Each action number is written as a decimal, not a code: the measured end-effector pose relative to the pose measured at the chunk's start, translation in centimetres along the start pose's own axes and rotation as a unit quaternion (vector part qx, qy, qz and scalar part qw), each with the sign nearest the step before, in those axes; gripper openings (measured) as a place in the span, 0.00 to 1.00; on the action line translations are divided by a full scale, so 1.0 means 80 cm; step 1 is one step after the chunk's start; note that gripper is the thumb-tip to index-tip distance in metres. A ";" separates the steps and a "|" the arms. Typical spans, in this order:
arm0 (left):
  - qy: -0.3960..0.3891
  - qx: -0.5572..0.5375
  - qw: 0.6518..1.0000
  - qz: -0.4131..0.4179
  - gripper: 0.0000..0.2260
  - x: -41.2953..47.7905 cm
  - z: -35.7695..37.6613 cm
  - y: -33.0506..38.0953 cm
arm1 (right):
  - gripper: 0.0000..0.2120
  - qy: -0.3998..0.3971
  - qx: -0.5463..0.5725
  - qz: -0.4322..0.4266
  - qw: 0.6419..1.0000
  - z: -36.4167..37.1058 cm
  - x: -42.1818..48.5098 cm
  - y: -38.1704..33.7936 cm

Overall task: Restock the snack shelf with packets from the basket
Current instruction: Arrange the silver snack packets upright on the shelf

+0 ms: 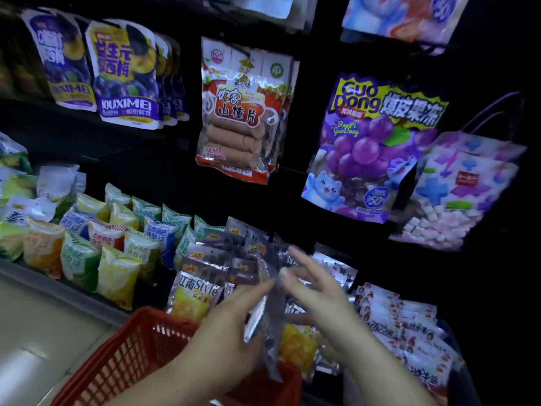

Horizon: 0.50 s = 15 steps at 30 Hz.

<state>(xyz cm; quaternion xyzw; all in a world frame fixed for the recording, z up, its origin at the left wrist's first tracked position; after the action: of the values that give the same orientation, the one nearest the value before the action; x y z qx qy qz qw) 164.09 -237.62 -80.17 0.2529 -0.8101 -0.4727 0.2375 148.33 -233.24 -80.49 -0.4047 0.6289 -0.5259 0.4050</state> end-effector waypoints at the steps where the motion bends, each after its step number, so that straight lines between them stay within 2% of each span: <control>1: -0.017 0.001 1.000 0.002 0.33 0.003 0.010 0.005 | 0.30 -0.003 0.017 0.007 1.000 0.003 0.001 -0.002; 4: -0.042 0.022 0.998 0.044 0.30 0.014 0.033 0.011 | 0.30 0.055 -0.007 -0.005 0.998 -0.009 0.007 -0.003; 6: -0.045 -0.031 0.997 0.053 0.26 0.019 0.041 0.005 | 0.28 0.092 -0.061 -0.021 0.994 -0.023 0.011 -0.002; 8: -0.053 -0.101 0.993 0.025 0.18 0.026 0.043 -0.002 | 0.28 0.126 -0.110 -0.035 0.985 -0.040 0.011 -0.003; 9: -0.011 -0.144 0.989 -0.001 0.14 0.034 0.035 -0.012 | 0.28 0.144 -0.114 -0.038 0.982 -0.050 0.011 -0.004; 11: 0.088 -0.140 0.986 -0.023 0.12 0.048 0.015 -0.024 | 0.28 0.146 -0.087 -0.046 0.984 -0.063 0.009 -0.001; 12: 0.105 -0.143 0.984 -0.033 0.13 0.055 0.011 -0.030 | 0.27 0.131 -0.062 -0.045 0.988 -0.066 0.008 0.003; 15: 0.067 -0.252 0.959 -0.111 0.14 0.073 0.024 -0.043 | 0.22 0.092 -0.007 -0.026 0.995 -0.069 0.006 0.018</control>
<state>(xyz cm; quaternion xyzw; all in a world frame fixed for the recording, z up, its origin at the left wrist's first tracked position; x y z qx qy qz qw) 159.12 -241.55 -83.20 0.3046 -0.6140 -0.6665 0.2934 142.91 -231.67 -81.30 -0.3737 0.6562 -0.5673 0.3286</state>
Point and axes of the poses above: each hand's wrist, its own x-axis towards the middle knuckle, its own z-axis out of the palm, y = z × x, the point moved 7 cm from there along x, towards the middle knuckle, and after that the axes turned 3 degrees about -y, right-handed, at the moved point
